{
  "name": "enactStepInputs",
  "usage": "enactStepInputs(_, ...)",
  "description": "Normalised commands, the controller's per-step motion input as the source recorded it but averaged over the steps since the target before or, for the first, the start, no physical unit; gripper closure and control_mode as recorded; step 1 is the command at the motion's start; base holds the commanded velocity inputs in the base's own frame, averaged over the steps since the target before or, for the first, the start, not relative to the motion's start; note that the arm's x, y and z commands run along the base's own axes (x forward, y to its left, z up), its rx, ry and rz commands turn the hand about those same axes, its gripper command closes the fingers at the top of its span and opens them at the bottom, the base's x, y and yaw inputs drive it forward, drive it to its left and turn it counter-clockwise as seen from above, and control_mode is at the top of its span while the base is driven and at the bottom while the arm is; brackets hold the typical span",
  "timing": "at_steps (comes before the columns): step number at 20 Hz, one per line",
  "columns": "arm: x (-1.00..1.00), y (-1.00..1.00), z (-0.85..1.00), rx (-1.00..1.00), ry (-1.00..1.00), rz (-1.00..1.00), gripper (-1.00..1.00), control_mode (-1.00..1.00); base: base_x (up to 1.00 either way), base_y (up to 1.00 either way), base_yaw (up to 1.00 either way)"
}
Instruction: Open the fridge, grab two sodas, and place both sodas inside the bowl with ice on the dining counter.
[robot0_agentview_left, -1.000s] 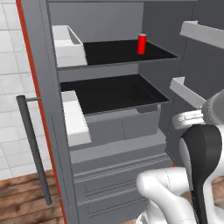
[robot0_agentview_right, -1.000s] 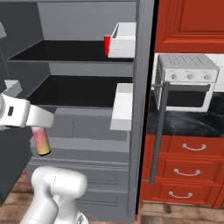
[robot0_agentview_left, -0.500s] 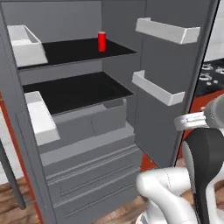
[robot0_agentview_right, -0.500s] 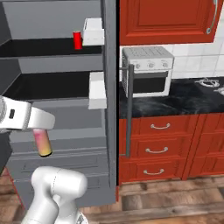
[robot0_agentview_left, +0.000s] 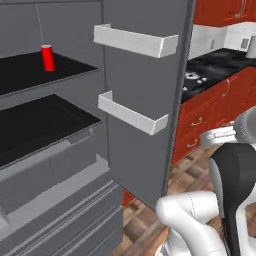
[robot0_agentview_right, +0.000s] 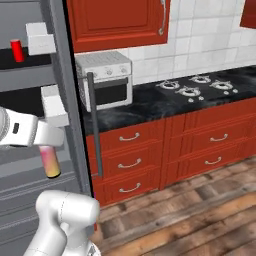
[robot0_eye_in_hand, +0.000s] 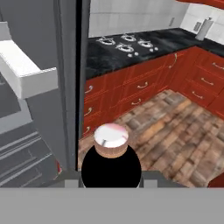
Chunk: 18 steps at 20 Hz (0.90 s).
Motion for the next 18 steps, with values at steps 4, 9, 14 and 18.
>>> enactStepInputs(4,0.00,0.00,0.00,0.00,0.00,0.00,1.00,1.00,-0.03,-0.15,-0.61)
enactStepInputs(9,0.00,0.00,0.00,0.00,0.00,0.00,1.00,1.00,0.18,-0.22,-0.51)
enactStepInputs(14,0.00,0.00,0.00,0.00,0.00,0.00,1.00,1.00,0.42,-0.15,-0.50)
enactStepInputs(18,0.00,0.00,0.00,0.00,0.00,0.00,1.00,1.00,0.64,-0.19,-0.47)
